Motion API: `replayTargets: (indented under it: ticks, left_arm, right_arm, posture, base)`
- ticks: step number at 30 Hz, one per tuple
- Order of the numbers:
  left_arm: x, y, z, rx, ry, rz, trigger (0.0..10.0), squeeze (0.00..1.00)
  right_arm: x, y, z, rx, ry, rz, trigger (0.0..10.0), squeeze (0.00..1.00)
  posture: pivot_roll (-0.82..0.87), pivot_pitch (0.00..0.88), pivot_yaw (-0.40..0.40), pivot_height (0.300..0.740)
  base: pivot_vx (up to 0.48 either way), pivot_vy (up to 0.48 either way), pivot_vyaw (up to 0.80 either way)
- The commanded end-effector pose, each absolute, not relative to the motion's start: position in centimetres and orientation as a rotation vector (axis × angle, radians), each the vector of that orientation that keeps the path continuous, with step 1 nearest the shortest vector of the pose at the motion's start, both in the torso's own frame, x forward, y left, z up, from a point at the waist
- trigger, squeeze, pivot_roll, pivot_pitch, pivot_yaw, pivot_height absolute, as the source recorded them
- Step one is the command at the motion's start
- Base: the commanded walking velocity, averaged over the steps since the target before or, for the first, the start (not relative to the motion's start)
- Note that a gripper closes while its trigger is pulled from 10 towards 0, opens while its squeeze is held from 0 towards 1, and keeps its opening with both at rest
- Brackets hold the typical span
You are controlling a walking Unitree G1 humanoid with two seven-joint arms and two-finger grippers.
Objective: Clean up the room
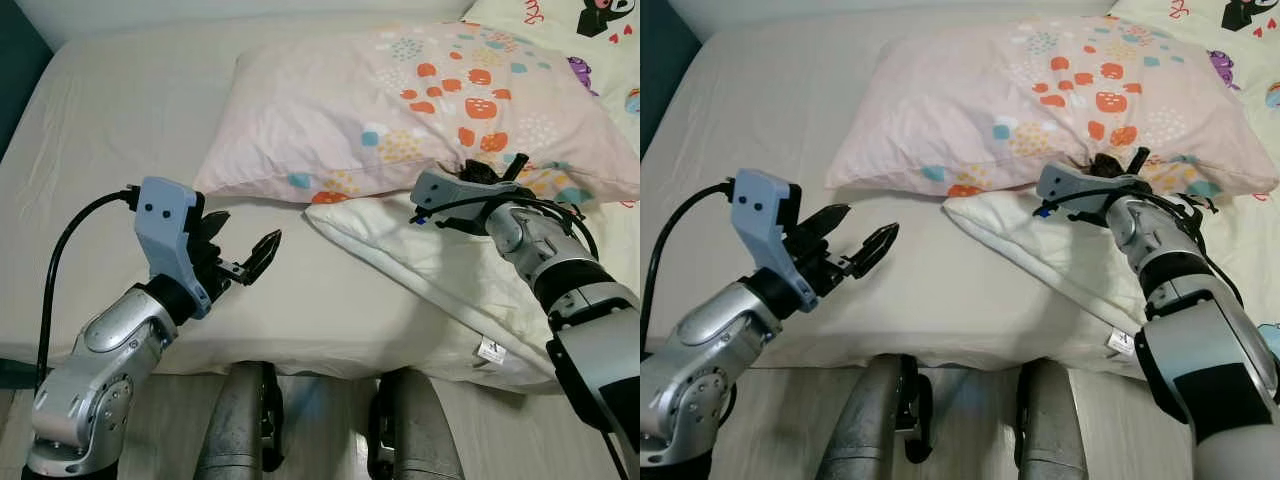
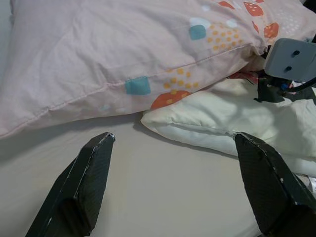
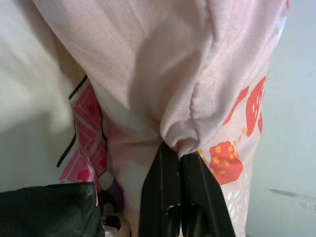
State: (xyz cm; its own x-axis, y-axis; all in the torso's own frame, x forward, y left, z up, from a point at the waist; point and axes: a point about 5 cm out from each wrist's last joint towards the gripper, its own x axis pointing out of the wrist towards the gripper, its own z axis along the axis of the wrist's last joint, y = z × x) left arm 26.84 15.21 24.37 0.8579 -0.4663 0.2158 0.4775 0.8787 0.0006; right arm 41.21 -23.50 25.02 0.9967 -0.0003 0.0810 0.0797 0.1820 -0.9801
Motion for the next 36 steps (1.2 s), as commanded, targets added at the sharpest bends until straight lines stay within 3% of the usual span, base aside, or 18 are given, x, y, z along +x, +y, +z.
replayTargets:
  ticks: [1,8,13,16,18,19,21,30,32,34,36]
  left_arm:
    - [26.8,15.9,24.0,-0.031,-0.195,-0.465,10.0,0.0]
    - [26.9,16.3,24.1,-0.026,-0.202,-0.438,10.0,0.0]
    - [27.1,16.9,24.1,-0.036,-0.215,-0.403,10.0,0.0]
    - [27.1,17.0,24.1,-0.036,-0.218,-0.399,10.0,0.0]
    - [27.2,17.2,24.2,-0.05,-0.232,-0.384,10.0,0.0]
    - [27.2,17.2,24.2,-0.05,-0.232,-0.384,10.0,0.0]
    - [27.5,17.3,24.2,-0.062,-0.244,-0.368,10.0,0.0]
    - [28.1,17.6,24.4,-0.077,-0.277,-0.339,10.0,0.0]
    - [28.1,17.6,24.4,-0.077,-0.277,-0.339,10.0,0.0]
    - [28.3,17.9,24.3,-0.08,-0.289,-0.325,10.0,0.0]
    - [28.3,18.0,24.2,-0.08,-0.292,-0.319,10.0,0.0]
  right_arm:
    - [40.9,-24.1,23.8,-1.351,-0.022,-0.047,0.0,0.0]
    - [41.0,-23.6,23.6,-1.247,-0.035,-0.031,0.0,0.0]
    - [41.3,-21.0,23.3,-0.924,-0.06,0.119,0.0,0.0]
    - [41.4,-20.3,23.3,-0.83,-0.065,0.161,0.0,0.0]
    - [41.4,-17.6,22.7,-0.601,-0.067,0.328,0.0,0.0]
    - [41.4,-17.6,22.7,-0.601,-0.067,0.328,0.0,0.0]
    - [41.2,-15.2,22.0,-0.481,-0.065,0.483,0.0,0.0]
    - [40.3,-9.5,21.4,-0.272,-0.084,0.788,0.0,0.0]
    - [40.3,-9.5,21.4,-0.272,-0.084,0.788,0.0,0.0]
    - [39.0,-7.0,20.9,-0.172,-0.065,1.028,0.0,0.0]
    - [38.3,-6.2,20.7,-0.133,-0.061,1.122,0.0,0.0]
  posture:
    - [0.26,0.473,0.076,0.627]
    - [0.26,0.469,0.066,0.627]
    - [0.22,0.452,0.039,0.627]
    - [0.22,0.452,0.039,0.627]
    - [0.19,0.435,0.023,0.627]
    - [0.19,0.435,0.023,0.627]
    - [0.18,0.427,0.012,0.627]
    - [0.14,0.383,-0.018,0.627]
    - [0.14,0.383,-0.018,0.627]
    - [0.12,0.359,-0.027,0.627]
    - [0.12,0.357,-0.028,0.627]
  base:
    - [0.0,0.0,0.0]
    - [0.0,0.0,0.0]
    - [0.0,0.0,0.0]
    - [0.0,0.0,0.0]
    - [0.0,0.0,0.0]
    - [0.0,0.0,0.0]
    - [0.0,0.0,0.0]
    - [0.0,0.0,0.0]
    - [0.0,0.0,0.0]
    - [0.0,0.0,0.0]
    - [0.0,0.0,0.0]
